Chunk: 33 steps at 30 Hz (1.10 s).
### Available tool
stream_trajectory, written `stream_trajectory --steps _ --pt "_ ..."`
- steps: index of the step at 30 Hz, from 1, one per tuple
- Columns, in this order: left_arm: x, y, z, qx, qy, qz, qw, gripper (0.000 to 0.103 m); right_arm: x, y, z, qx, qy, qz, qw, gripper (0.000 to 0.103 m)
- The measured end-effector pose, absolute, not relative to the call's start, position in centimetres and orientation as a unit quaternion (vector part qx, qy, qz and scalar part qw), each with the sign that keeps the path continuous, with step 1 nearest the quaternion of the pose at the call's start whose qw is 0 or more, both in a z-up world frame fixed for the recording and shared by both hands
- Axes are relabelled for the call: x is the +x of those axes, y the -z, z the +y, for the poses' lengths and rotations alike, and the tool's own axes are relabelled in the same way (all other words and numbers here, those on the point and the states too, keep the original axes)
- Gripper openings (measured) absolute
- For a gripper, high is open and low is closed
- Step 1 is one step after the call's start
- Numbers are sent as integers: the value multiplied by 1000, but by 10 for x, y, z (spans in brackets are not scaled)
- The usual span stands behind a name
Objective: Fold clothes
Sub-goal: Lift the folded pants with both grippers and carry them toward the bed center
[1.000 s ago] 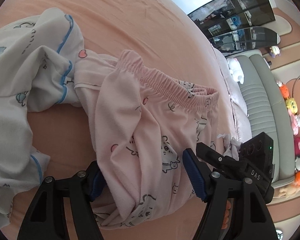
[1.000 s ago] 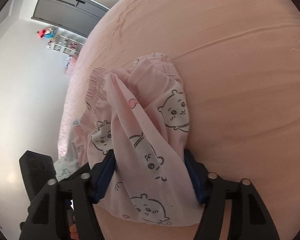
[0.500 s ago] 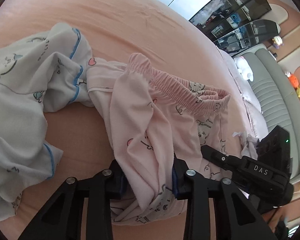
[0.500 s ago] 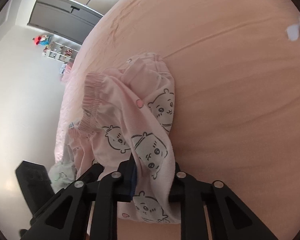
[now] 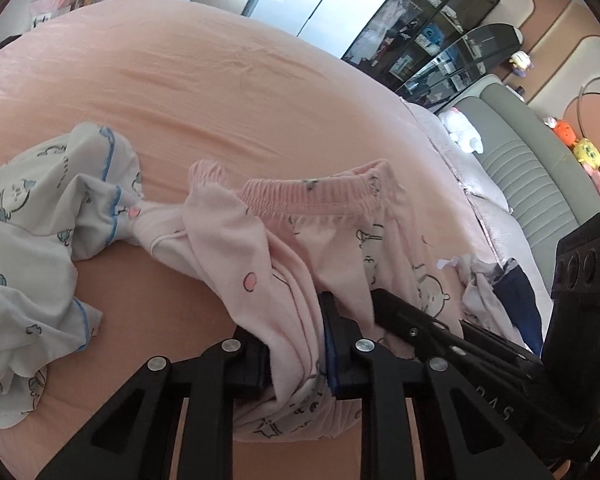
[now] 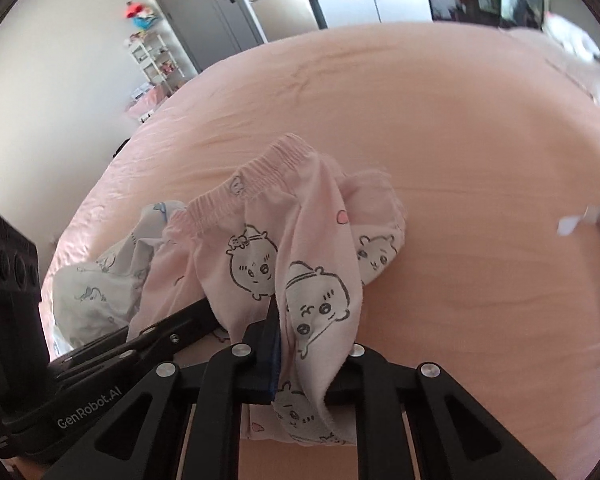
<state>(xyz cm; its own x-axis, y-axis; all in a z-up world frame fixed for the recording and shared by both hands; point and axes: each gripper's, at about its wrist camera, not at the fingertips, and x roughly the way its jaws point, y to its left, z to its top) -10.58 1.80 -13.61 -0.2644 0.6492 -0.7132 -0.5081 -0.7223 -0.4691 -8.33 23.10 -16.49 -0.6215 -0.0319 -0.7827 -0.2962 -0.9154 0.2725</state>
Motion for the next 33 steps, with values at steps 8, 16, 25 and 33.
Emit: stream_trajectory --steps 8,16,25,33 --pt "-99 116 29 -471 -784 -85 395 19 -68 146 228 -419 -887 175 84 12" --pt "-81 94 47 -456 -778 -76 426 18 -41 127 240 -401 -892 178 107 12" --pt "-54 68 105 -450 -752 -53 478 19 -5 88 252 -377 -900 150 159 12" --pt "-21 22 165 -415 -739 -10 530 19 27 47 281 -340 -906 140 209 12"
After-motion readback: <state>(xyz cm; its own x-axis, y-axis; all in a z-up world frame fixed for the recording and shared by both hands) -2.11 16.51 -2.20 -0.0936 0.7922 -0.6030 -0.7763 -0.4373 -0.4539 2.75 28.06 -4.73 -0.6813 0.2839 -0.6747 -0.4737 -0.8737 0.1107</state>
